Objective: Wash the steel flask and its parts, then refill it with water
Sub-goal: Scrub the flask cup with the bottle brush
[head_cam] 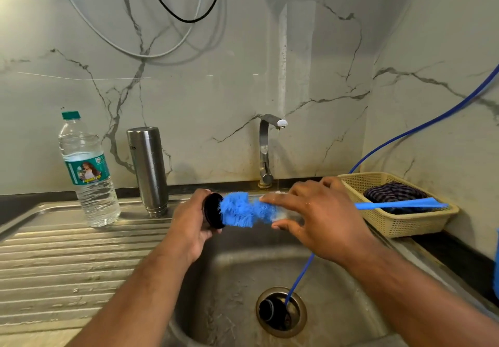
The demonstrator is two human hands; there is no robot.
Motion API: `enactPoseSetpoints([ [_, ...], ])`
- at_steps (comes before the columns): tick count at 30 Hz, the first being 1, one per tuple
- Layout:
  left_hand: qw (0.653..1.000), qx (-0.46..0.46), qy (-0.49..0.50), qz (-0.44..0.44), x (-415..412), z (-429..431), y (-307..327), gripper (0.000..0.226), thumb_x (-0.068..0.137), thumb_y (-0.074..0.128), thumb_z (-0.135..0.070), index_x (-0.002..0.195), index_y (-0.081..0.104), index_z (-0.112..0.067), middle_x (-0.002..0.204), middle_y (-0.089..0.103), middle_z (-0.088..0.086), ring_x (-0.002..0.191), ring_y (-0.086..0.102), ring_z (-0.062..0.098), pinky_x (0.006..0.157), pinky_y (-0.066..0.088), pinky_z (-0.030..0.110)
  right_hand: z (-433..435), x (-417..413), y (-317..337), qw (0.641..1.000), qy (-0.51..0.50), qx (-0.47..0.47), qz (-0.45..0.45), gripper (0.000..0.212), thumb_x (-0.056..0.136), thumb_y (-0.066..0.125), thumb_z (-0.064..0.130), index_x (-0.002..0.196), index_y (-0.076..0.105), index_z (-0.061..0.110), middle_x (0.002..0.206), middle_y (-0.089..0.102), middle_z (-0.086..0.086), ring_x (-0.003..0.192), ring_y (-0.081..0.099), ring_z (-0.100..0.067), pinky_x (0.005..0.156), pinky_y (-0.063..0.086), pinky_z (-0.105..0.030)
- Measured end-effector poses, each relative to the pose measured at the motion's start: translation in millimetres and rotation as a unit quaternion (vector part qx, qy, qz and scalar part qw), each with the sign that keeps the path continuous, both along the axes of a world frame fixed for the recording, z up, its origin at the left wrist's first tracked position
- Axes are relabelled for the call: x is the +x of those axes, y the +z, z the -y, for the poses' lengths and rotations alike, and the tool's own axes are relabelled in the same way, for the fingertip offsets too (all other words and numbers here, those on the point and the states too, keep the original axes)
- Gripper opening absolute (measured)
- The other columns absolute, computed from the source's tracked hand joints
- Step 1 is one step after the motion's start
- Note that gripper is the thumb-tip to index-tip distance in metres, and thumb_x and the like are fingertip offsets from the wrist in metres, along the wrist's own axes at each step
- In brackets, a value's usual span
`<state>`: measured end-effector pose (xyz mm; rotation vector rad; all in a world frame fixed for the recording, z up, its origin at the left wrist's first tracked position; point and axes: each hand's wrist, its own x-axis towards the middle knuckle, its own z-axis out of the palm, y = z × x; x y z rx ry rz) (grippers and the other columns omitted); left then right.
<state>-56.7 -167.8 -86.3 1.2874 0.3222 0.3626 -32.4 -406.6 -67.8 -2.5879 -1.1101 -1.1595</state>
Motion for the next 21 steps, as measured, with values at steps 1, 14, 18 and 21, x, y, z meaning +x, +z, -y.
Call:
enactPoseSetpoints([
  [1,1.000,0.018,-0.018,-0.004,-1,6,-1,0.024,0.101,0.056,-0.030,0.102,0.068,-0.010,0.095,0.072,0.016,0.086,0.069,0.028,0.069,0.055,0.041,-5,-3,-2,1.000,0.005,-0.011,0.008,0.053,0.080,0.075,0.060,0.130,0.061,0.048,0.082,0.062,0.014,0.079,0.060,-0.011,0.078,0.043,-0.039],
  [14,0.990,0.093,0.018,0.106,2,17,-1,0.024,0.099,0.059,-0.024,0.083,0.073,-0.013,0.083,0.069,0.008,0.083,0.065,0.020,0.071,0.055,0.037,-21,-26,1,0.967,-0.060,-0.015,-0.247,0.046,0.103,0.016,0.064,0.108,0.053,0.037,0.077,0.055,0.009,0.074,0.056,-0.011,0.073,0.043,-0.034],
  [18,0.980,0.140,-0.019,0.138,2,20,-7,0.022,0.098,0.061,-0.028,0.087,0.072,-0.013,0.095,0.068,0.013,0.085,0.064,0.021,0.073,0.054,0.034,-20,-19,-8,0.922,-0.006,0.080,-0.379,0.040,0.101,0.024,0.068,0.086,0.050,0.042,0.087,0.060,0.009,0.080,0.058,-0.006,0.067,0.047,-0.030],
  [21,0.982,0.152,-0.036,0.108,4,20,-10,0.024,0.100,0.059,-0.031,0.088,0.072,-0.014,0.093,0.068,0.013,0.084,0.064,0.022,0.074,0.054,0.039,-16,-19,-4,0.949,-0.016,0.051,-0.311,0.046,0.098,0.039,0.070,0.135,0.054,0.046,0.116,0.069,0.012,0.103,0.062,-0.007,0.088,0.054,-0.034],
])
